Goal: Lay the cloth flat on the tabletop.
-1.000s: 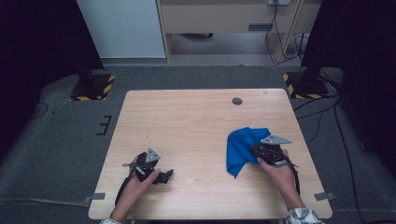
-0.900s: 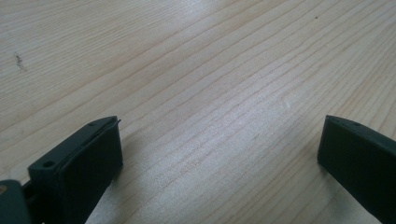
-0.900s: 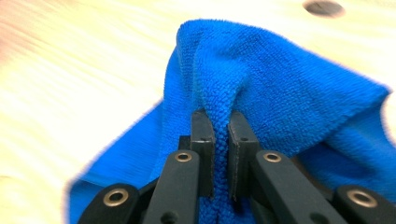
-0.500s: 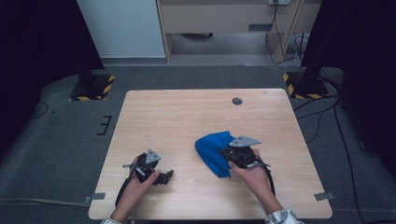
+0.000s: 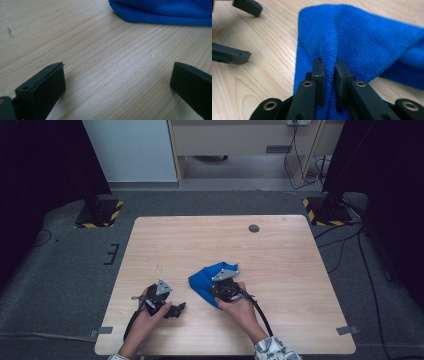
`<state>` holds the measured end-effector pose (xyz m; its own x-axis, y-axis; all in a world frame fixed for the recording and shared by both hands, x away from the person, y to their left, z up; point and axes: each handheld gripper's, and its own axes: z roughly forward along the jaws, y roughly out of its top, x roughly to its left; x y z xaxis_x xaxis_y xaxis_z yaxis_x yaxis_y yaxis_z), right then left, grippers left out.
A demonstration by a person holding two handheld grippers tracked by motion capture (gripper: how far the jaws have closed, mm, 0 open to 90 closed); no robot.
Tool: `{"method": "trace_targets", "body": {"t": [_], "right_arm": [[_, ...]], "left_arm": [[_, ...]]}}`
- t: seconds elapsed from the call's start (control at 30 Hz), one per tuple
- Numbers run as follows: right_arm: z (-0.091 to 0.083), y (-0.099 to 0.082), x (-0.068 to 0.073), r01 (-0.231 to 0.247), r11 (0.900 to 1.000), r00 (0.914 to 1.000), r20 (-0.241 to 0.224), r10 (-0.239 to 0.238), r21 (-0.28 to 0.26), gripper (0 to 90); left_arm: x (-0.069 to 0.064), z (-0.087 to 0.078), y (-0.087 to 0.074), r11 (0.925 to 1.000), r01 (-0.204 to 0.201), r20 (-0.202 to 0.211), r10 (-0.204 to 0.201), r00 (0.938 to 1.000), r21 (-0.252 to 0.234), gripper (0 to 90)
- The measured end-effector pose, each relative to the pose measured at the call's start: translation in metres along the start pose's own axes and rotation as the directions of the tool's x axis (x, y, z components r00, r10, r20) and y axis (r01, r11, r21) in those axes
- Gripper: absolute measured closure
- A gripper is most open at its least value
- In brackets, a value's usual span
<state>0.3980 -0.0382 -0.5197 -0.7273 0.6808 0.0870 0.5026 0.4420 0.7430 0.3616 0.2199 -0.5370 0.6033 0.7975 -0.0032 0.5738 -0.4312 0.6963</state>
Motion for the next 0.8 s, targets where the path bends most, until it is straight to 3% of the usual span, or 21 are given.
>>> {"method": "trace_targets", "body": {"t": [0.1, 0.17, 0.3, 0.43, 0.53, 0.63, 0.8], "right_arm": [[-0.005, 0.001, -0.002, 0.001, 0.9999, 0.9998, -0.021, -0.002, -0.016, 69.5], [-0.011, 0.003, -0.003, 0.002, 0.9995, 0.9997, -0.025, -0.003, -0.032, 57.5], [-0.030, 0.005, -0.006, 0.014, 0.9975, 0.9998, -0.012, -0.015, -0.069, 36.5], [-0.050, 0.005, -0.010, 0.019, 0.9946, 0.9996, -0.018, -0.021, -0.102, 27.5], [-0.062, 0.005, -0.016, 0.009, 0.9937, 0.9999, -0.007, -0.010, -0.112, 31.0], [-0.072, 0.001, -0.026, -0.002, 0.9941, 0.9999, 0.012, 0.003, -0.108, 42.3], [-0.074, -0.014, -0.039, -0.014, 0.9977, 0.9992, 0.036, 0.017, -0.066, 57.7]], "left_arm": [[0.000, 0.000, 0.000, 1.0000, 0.001, 0.002, -0.001, 1.0000, -0.001, 0.0], [0.001, 0.001, 0.001, 1.0000, -0.005, 0.003, 0.005, 1.0000, -0.005, 0.0], [0.001, -0.004, 0.005, 0.9974, 0.021, -0.006, -0.021, 0.9998, -0.069, 4.4], [0.001, -0.009, 0.008, 0.9954, 0.023, -0.028, -0.026, 0.9993, -0.093, 5.3], [0.000, -0.010, 0.009, 0.9947, 0.033, -0.024, -0.036, 0.9991, -0.097, 6.9], [-0.001, -0.010, 0.010, 0.9952, 0.029, -0.025, -0.032, 0.9992, -0.094, 7.1], [-0.004, -0.012, 0.011, 0.9942, 0.034, -0.021, -0.036, 0.9991, -0.103, 8.1]]}}
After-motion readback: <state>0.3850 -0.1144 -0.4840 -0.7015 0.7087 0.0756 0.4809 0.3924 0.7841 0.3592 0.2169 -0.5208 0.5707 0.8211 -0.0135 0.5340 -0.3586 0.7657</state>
